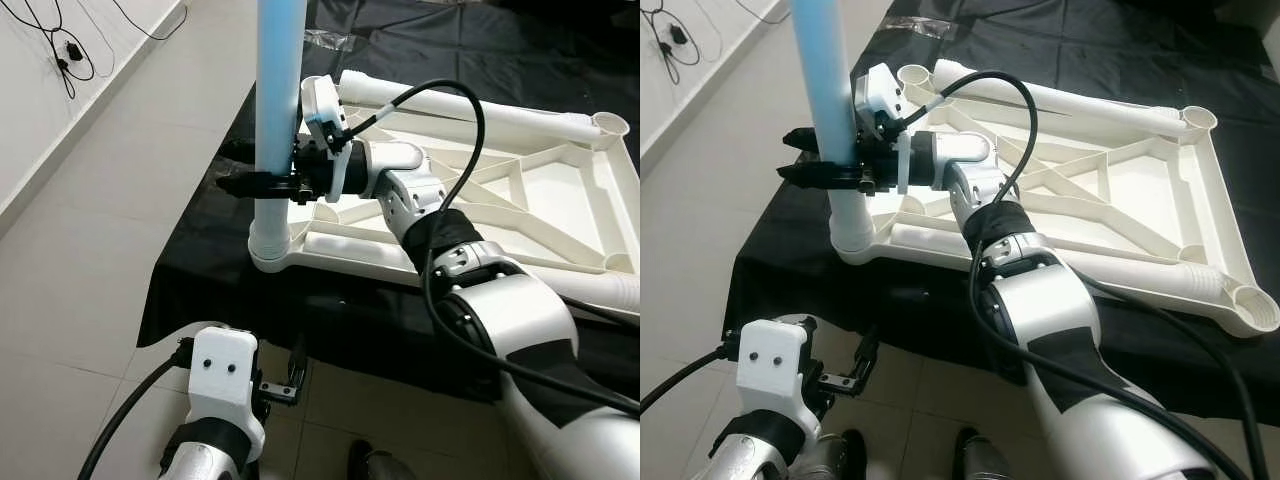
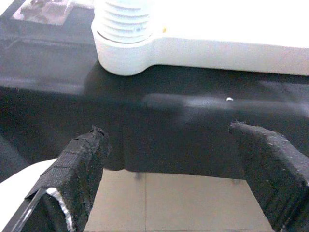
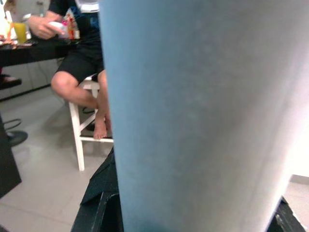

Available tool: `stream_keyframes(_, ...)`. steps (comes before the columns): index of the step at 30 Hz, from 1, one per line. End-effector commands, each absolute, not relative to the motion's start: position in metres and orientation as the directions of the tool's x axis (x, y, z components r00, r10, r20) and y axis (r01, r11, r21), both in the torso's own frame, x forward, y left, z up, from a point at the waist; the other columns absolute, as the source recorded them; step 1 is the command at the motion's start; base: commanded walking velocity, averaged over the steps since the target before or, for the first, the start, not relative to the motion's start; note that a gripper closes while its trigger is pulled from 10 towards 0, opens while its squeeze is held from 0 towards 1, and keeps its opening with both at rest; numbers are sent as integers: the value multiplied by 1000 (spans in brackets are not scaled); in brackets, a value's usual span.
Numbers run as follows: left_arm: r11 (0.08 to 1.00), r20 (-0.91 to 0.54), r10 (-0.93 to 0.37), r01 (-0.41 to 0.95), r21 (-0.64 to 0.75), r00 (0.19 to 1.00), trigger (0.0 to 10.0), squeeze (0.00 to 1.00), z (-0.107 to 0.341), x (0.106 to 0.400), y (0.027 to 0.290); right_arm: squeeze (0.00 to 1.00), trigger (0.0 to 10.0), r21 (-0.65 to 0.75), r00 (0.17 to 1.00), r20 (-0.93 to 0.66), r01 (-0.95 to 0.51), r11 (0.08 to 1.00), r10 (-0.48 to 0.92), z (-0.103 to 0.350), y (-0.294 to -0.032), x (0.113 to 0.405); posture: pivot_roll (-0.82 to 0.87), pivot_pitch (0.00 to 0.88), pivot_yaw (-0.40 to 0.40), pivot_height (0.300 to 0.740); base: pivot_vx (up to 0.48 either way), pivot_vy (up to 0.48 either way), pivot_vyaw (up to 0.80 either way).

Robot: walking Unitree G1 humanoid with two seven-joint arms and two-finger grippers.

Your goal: Building children table

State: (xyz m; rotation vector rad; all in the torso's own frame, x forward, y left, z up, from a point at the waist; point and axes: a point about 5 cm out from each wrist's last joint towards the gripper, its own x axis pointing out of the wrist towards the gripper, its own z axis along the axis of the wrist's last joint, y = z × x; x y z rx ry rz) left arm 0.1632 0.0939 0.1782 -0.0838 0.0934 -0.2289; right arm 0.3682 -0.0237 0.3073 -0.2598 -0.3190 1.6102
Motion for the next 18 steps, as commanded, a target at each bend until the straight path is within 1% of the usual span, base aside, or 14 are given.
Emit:
stream_keyframes(1, 971, -103, -232, 224, -86, 967, 10000, 0, 176, 160, 94, 0, 10000, -285, -67, -79, -955, -87, 995, 277, -21, 368, 158, 328, -52, 740, 0, 0, 0)
stream_keyframes(4, 971, -102, -234, 226, -84, 967, 10000, 0, 176, 160, 93, 0, 10000, -286, -62, -98, -954, -88, 993, 274, -20, 368, 154, 322, -53, 740, 0, 0, 0)
stream_keyframes(6, 971, -101, -233, 226, -81, 967, 10000, 0, 176, 160, 93, 0, 10000, -283, -35, -128, -956, -70, 991, 270, -17, 369, 154, 322, -53, 740, 0, 0, 0)
stream_keyframes(8, 971, -101, -233, 226, -80, 967, 10000, 0, 176, 160, 93, 0, 10000, -284, -27, -136, -957, -65, 990, 269, -17, 369, 154, 322, -53, 740, 0, 0, 0)
stream_keyframes(9, 971, -99, -234, 226, -81, 967, 10000, 0, 176, 160, 92, 0, 10000, -282, 0, -157, -958, -45, 988, 266, -15, 370, 154, 322, -53, 740, 0, 0, 0)
stream_keyframes(10, 971, -99, -234, 226, -81, 967, 10000, 0, 176, 160, 92, 0, 10000, -282, 0, -157, -958, -45, 988, 266, -15, 370, 154, 322, -53, 740, 0, 0, 0)
stream_keyframes(11, 971, -98, -234, 227, -82, 967, 10000, 0, 177, 160, 92, 0, 10000, -281, 17, -170, -959, -32, 985, 263, -14, 371, 154, 322, -53, 740, 0, 0, 0)
stream_keyframes(13, 971, -96, -234, 227, -82, 967, 10000, 0, 177, 161, 92, 0, 10000, -265, 75, -195, -964, 21, 978, 258, -9, 373, 152, 314, -56, 740, 0, 0, 0)
stream_keyframes(14, 971, -96, -234, 227, -82, 967, 10000, 0, 177, 161, 92, 0, 10000, -265, 75, -195, -964, 21, 978, 258, -9, 373, 152, 314, -56, 740, 0, 0, 0)
stream_keyframes(15, 971, -96, -233, 226, -81, 968, 10000, 0, 176, 161, 92, 0, 10000, -263, 110, -219, -963, 50, 969, 252, -4, 373, 150, 311, -55, 740, 0, 0, 0)
stream_keyframes(18, 971, -96, -233, 225, -83, 968, 10000, 0, 176, 161, 92, 0, 10000, -263, 124, -229, -963, 61, 965, 250, -1, 373, 150, 311, -55, 740, 0, 0, 0)
